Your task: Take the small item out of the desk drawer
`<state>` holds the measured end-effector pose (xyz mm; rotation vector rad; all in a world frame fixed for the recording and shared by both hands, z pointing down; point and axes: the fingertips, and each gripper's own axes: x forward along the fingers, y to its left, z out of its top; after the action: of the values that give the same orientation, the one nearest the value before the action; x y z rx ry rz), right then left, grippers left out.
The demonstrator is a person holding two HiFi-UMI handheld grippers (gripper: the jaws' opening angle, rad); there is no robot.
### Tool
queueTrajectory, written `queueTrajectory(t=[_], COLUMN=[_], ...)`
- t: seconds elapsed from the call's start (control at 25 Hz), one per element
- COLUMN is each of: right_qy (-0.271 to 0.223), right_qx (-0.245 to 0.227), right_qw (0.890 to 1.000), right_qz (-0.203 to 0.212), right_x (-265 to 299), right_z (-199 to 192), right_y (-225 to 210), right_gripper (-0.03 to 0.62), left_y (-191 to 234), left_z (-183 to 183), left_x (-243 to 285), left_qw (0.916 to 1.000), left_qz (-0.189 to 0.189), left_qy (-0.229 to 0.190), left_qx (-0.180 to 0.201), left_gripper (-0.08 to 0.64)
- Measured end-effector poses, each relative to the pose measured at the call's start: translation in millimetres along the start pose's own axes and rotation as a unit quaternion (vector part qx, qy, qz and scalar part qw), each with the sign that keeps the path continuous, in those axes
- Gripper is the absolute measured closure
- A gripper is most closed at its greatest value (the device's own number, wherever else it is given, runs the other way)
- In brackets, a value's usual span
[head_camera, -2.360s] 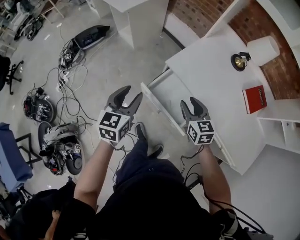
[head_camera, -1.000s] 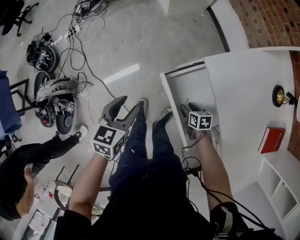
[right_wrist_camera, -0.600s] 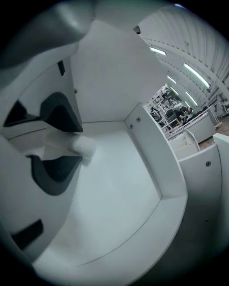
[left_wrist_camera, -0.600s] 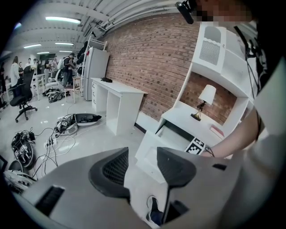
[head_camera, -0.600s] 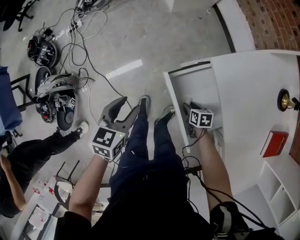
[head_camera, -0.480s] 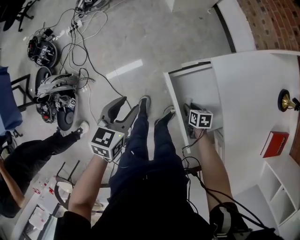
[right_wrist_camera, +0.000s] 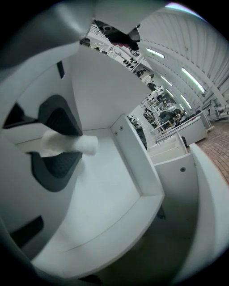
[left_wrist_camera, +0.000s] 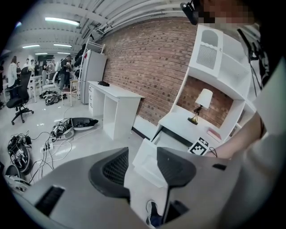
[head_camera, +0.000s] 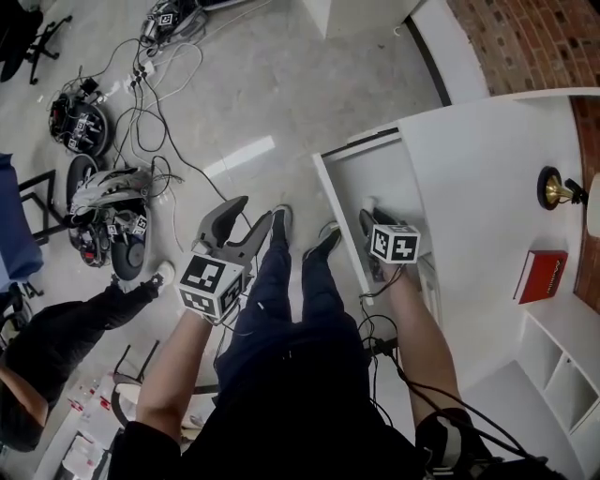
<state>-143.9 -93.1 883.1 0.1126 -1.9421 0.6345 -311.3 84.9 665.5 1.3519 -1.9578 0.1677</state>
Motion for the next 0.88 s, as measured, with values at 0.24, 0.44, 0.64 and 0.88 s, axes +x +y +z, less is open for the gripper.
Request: queueTrajectory(t=[0.24, 0.44, 0.64, 0.88], right_qy=[-0.072, -0.134, -0.195, -0.291], right_qx=[-0.01, -0.011, -0.021, -0.021], right_qw=[0.997, 0.991, 0.98, 0.954], right_qz=[-0.006, -0.011, -0.03, -0.073], right_x=[-56, -110, -168, -256], right_z=[43, 77, 113, 158], right_y=[14, 22, 19, 10], right_gripper=[0.474, 0.474, 0.474, 0.474], left_y=[-25, -50, -73, -91], left_z=[49, 95, 138, 185], left_x=[-6, -8, -12, -18], left_qw=[0.9988, 0.9958, 0.9914, 0.9852], left_qz=[-0.02, -0.035, -0.05, -0.063], left_qy=[-0.033, -0.059, -0.087, -0.118], left_qx=[0.032, 0.06, 0.084, 0.107], left_gripper=[0.364, 0.364, 0.363, 0.362])
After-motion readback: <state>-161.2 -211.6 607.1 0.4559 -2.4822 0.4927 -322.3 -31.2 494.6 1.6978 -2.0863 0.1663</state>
